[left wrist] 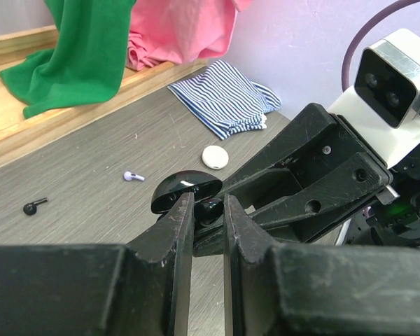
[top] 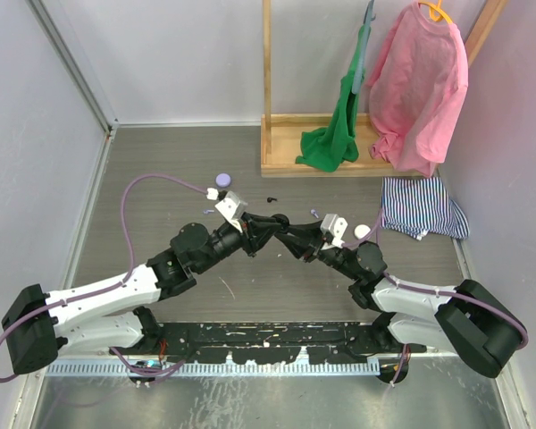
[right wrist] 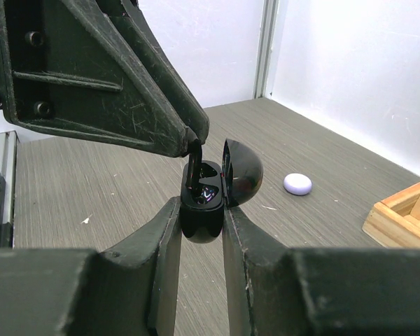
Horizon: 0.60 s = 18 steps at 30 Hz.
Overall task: Insert the wireless bluetooth earbuds into the charging case
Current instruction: Place the earbud in the charging case.
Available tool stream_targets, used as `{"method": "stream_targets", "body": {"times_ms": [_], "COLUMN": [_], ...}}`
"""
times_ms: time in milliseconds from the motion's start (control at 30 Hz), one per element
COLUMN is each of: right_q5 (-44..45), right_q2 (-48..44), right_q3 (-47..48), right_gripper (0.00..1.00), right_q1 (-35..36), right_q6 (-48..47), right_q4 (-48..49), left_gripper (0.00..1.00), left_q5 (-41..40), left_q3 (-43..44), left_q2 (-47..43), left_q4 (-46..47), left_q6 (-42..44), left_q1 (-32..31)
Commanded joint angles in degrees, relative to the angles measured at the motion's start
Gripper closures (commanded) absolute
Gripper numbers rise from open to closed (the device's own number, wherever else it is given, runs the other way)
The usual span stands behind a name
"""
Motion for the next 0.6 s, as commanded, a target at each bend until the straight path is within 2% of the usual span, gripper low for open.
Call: {"method": "stream_targets", "body": {"times_ms": [0,567], "right_q5": [1.4,1.2], "right_q2": [-1.0,0.2], "right_q3": [0.4,0.3], "right_gripper": [0.94,0.94], "right_q1": [0.0,0.1], "right_q6": [-0.2,-0.1], "right_q4": [5.6,6.2], "left_gripper": [0.93,0.93], "left_q5": [-1.7,-3.0], "left_q3": [1.3,2.9], "left_q2": [-0.9,-1.9], "left_q4": [1.1,0.8], "left_q6": [2.4,5.0], "left_q1": [-0.1,-0.2]}}
